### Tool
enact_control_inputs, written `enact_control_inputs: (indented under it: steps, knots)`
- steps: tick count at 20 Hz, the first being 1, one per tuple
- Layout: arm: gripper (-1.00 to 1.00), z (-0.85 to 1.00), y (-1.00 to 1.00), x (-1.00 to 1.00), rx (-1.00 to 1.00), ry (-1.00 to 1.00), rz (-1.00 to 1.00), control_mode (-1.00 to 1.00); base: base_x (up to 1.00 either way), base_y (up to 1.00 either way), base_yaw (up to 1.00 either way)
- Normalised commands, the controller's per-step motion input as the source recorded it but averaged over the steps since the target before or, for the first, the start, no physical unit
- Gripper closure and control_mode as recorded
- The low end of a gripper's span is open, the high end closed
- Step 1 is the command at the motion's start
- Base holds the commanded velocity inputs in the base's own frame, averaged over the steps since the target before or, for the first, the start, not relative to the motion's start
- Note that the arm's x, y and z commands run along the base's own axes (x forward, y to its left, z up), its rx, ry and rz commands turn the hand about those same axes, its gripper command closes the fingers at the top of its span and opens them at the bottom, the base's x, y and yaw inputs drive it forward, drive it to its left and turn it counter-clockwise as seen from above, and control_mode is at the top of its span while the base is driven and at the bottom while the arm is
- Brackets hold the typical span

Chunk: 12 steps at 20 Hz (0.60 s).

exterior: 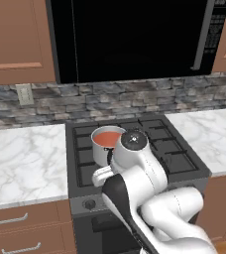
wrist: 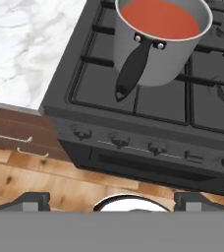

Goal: Wait until the marinara sauce is simmered to a deep red color and then turn off the stove.

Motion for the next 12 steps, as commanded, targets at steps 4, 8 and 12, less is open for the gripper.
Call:
enact_control_inputs:
  steps: [4, 8, 12]
  knots:
    - [-1.00, -0.49, 0.08, 0.00, 0.00, -0.16, 0.00, -1.00, 0.00, 0.00, 0.00]
    - [-1.00, -0.66, 0.07, 0.00, 0.00, -0.10, 0.00, -1.00, 0.00, 0.00, 0.00]
    - [-1.00, -0.75, 0.11, 0.00, 0.01, -0.06, 0.00, -1.00, 0.00, 0.00, 0.00]
